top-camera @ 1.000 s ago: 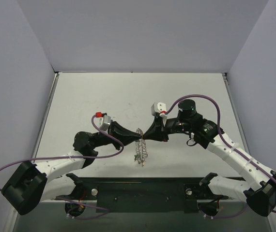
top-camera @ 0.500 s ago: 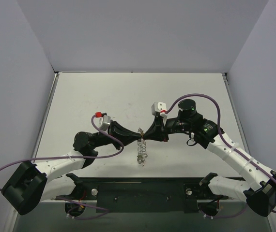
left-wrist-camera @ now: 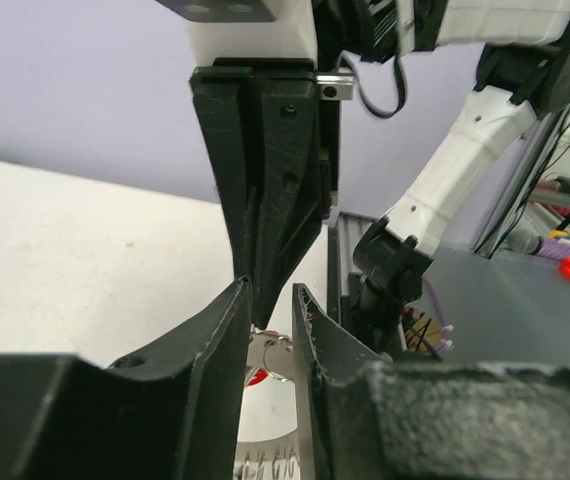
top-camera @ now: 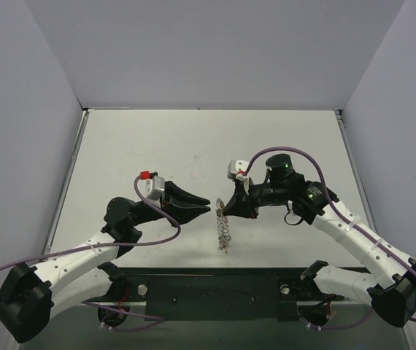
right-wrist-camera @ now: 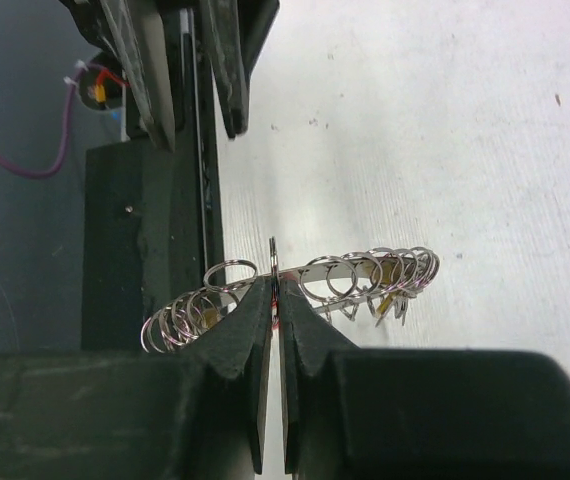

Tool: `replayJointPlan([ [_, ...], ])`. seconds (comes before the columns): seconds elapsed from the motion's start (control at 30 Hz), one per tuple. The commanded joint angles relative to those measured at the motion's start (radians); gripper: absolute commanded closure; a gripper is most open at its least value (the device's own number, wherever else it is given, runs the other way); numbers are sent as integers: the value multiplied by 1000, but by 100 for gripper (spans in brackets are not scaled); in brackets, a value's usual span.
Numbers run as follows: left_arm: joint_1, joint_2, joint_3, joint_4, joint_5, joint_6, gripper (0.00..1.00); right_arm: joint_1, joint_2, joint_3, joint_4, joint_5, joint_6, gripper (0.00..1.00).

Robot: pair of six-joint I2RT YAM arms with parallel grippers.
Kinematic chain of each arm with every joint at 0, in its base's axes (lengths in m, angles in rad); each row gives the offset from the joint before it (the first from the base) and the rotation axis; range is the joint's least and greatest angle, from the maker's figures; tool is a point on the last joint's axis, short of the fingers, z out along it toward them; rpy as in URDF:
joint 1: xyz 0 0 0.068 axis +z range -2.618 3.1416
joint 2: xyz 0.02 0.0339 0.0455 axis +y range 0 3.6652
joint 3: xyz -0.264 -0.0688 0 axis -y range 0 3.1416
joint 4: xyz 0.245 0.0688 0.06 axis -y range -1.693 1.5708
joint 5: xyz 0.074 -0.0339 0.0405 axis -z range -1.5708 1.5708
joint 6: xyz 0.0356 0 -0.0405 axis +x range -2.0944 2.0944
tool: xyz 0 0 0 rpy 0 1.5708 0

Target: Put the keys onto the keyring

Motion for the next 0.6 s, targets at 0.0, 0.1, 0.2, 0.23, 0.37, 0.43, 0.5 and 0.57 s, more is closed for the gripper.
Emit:
replayJointPlan([
  [0.0, -5, -71, 131, -408, -34, 244, 66, -4, -11, 85, -178, 47, -192, 100],
  [0.1, -8, -71, 175, -568, -34, 340, 55, 9, 4, 163, -384, 111, -339, 100],
  [0.2, -26, -43, 203, -604, -41, 403, 43, 25, 25, 221, -513, 185, -496, 100],
  [0.23, -36, -22, 215, -608, -43, 410, 39, 33, 32, 250, -562, 200, -520, 100],
  [0.37, -109, 44, 254, -607, -80, 476, 31, 41, 70, 304, -635, 232, -562, 100],
  [0.43, -143, 70, 258, -570, -110, 498, 31, 41, 85, 318, -659, 236, -573, 100],
  [0.5, -164, 87, 257, -521, -136, 512, 30, 41, 91, 327, -675, 239, -582, 100],
  [0.57, -178, 104, 257, -486, -156, 512, 32, 41, 99, 333, -681, 242, -582, 100],
])
